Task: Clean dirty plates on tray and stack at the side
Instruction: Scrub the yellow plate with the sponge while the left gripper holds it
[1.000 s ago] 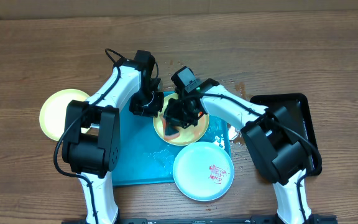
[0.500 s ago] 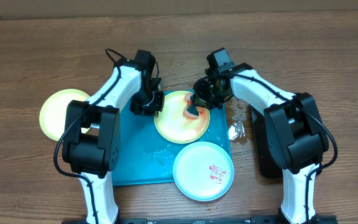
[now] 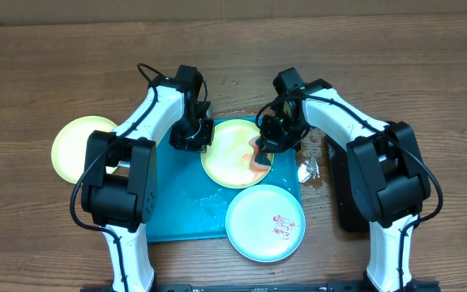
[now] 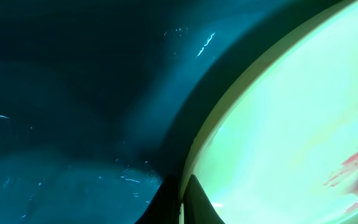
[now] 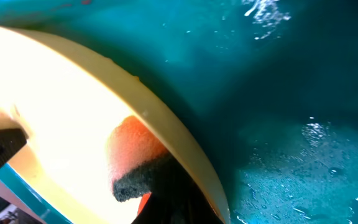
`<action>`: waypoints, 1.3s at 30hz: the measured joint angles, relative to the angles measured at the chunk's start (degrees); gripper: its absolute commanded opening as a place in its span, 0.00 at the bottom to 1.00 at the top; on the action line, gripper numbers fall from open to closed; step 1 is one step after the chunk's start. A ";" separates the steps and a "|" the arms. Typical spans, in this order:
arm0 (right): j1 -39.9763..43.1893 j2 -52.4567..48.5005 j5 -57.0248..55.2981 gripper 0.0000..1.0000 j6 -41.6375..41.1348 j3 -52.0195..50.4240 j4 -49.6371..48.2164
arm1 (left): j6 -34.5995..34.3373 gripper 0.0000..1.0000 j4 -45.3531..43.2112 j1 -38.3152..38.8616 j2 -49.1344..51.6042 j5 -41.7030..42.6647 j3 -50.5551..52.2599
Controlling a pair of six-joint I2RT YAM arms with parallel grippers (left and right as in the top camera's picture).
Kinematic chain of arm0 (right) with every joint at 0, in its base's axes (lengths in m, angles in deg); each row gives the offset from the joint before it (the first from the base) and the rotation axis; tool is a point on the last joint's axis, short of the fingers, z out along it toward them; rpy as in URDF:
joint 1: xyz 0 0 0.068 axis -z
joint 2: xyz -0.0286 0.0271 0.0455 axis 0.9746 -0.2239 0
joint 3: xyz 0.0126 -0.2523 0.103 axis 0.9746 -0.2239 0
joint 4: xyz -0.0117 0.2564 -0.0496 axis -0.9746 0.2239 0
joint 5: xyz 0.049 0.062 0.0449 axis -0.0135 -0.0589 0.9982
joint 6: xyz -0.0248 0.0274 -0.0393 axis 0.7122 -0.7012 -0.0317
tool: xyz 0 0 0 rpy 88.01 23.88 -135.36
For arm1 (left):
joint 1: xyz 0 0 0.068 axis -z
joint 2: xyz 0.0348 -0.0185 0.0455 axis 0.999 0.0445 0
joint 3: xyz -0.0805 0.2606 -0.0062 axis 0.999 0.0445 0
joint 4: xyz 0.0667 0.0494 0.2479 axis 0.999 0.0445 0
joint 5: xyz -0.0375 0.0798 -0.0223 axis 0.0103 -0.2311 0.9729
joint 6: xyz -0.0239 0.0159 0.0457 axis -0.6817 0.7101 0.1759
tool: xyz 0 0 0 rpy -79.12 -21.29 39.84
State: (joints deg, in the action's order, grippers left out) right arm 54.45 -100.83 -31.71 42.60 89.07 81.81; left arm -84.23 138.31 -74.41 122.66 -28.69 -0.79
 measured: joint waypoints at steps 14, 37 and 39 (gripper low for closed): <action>-10.16 -1.64 5.42 0.04 -2.73 -0.61 -10.84 | 0.00 0.04 0.24 -0.76 0.00 -0.04 0.00; -1.95 -2.10 -6.16 0.04 10.80 3.56 -9.14 | 0.00 0.04 0.00 -0.66 0.11 0.24 0.00; -2.67 -2.10 -8.11 0.04 13.38 4.02 -8.74 | 0.00 0.05 0.00 -0.66 0.11 0.24 0.00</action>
State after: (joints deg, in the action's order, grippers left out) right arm 51.78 -102.93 -39.82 55.97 93.10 73.07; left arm -84.23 138.31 -75.07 122.77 -28.45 -0.79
